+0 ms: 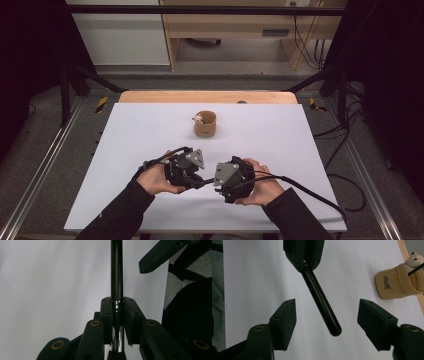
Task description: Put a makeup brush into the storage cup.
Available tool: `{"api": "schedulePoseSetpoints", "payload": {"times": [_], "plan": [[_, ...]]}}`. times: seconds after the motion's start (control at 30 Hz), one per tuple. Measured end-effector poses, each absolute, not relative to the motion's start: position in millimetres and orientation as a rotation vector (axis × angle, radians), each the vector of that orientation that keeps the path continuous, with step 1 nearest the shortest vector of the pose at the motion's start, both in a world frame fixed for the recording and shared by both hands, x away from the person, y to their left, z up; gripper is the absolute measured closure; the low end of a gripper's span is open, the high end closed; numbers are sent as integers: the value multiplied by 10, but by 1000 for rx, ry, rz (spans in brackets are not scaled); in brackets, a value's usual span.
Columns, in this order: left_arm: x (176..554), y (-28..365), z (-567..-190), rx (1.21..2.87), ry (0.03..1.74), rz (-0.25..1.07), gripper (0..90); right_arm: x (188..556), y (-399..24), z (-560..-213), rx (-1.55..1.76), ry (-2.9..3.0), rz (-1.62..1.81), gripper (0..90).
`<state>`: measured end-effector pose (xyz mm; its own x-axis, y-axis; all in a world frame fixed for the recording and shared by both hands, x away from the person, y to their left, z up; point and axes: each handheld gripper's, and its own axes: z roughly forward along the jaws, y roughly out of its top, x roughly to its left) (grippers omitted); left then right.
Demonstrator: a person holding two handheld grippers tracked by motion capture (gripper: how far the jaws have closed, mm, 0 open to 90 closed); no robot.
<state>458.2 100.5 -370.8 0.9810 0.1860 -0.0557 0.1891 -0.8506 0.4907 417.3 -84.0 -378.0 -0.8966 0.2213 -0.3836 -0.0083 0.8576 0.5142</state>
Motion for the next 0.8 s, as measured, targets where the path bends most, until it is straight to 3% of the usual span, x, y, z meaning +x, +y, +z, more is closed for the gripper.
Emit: {"api": "schedulePoseSetpoints", "payload": {"times": [0.8], "plan": [[4517,925,-3687,2583,259,-26,786,4170,-785,-3829,-18,2607,662,563]]}}
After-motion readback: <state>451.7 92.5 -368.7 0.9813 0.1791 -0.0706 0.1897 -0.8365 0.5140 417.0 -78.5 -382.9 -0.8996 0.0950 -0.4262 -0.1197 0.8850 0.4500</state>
